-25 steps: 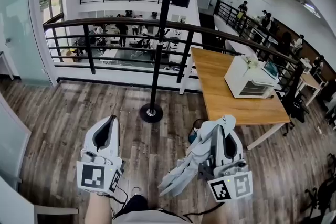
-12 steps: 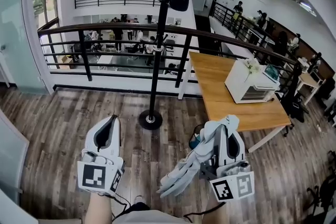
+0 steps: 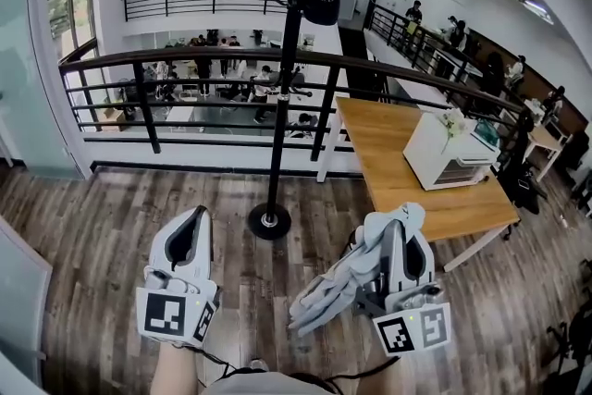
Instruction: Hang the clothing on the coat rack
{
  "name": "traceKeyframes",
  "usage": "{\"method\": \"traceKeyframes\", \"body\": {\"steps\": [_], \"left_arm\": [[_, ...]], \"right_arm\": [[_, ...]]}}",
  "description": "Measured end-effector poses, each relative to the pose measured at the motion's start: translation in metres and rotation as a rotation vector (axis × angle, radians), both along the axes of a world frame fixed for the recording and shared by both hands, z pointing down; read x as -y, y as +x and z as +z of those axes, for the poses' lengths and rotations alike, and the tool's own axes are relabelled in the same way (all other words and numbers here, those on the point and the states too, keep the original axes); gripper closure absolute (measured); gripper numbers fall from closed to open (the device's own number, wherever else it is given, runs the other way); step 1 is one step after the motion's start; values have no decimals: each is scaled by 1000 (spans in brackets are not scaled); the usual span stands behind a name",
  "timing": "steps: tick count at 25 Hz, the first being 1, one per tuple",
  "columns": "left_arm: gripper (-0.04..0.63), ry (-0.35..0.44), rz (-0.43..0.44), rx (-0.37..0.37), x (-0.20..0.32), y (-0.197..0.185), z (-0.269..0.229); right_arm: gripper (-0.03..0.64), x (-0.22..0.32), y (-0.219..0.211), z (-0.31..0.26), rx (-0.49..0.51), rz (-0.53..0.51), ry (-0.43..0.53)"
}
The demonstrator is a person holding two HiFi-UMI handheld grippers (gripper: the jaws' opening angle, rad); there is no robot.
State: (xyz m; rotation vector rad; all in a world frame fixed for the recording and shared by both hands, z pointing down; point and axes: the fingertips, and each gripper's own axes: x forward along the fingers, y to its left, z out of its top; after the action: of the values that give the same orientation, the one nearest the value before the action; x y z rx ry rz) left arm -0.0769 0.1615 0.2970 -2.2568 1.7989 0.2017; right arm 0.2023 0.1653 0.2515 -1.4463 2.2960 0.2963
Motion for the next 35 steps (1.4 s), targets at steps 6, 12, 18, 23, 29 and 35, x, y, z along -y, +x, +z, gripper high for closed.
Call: {"method": "traceKeyframes", "body": {"steps": [6, 12, 18, 23, 29, 35], "left_arm": [[586, -25, 5, -18, 25, -20, 11], [586, -53, 15, -27, 37, -20, 24], [586, -64, -7, -24, 67, -21, 35], [586, -55, -28, -24, 132, -27, 26], [586, -36, -36, -19, 187, -14, 12], [586, -16, -61, -16, 239, -4, -1]], "right_arm": [[606, 22, -9, 4, 12, 26, -13], [606, 32, -7, 10, 20, 37, -32], [605, 64, -4, 16, 43, 15, -23], [605, 131, -12, 4, 41, -17, -7], [605, 191, -8, -8, 40, -53, 7], [606, 245, 2, -23, 43, -85, 31]]}}
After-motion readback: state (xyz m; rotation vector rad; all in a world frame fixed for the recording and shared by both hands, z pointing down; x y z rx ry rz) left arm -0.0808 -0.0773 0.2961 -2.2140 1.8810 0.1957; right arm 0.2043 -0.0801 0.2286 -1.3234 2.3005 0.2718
